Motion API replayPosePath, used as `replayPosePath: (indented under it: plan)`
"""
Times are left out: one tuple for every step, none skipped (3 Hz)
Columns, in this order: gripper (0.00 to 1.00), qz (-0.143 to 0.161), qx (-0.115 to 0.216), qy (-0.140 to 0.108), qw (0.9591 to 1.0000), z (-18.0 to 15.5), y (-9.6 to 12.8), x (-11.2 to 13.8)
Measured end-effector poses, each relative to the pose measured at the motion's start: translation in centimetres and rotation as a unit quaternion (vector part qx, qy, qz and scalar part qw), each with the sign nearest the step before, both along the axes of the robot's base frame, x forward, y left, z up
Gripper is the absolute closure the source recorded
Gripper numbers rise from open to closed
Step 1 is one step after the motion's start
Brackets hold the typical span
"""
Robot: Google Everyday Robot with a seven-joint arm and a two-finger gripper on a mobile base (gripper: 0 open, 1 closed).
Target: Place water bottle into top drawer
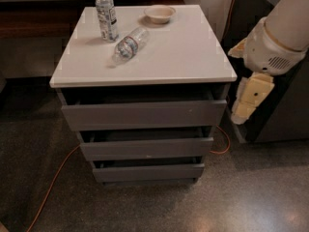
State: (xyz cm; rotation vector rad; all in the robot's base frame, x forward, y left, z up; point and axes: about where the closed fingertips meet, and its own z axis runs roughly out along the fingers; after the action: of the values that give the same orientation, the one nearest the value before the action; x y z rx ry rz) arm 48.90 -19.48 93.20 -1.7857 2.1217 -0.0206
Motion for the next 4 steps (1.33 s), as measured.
replayPosePath:
  plan:
    - [0.0,0.01,0.004,0.002,0.9999,-2.3,0.7,1.4]
    - [0.0,0.028,0.012,0.012,0.9995,-5.5,2.0,2.6]
    - [0.0,0.039,0.025,0.019,0.9987,-8.6,3.0,3.7]
    - [0.0,0.055,0.047,0.027,0.997,-11.6,4.5,4.9]
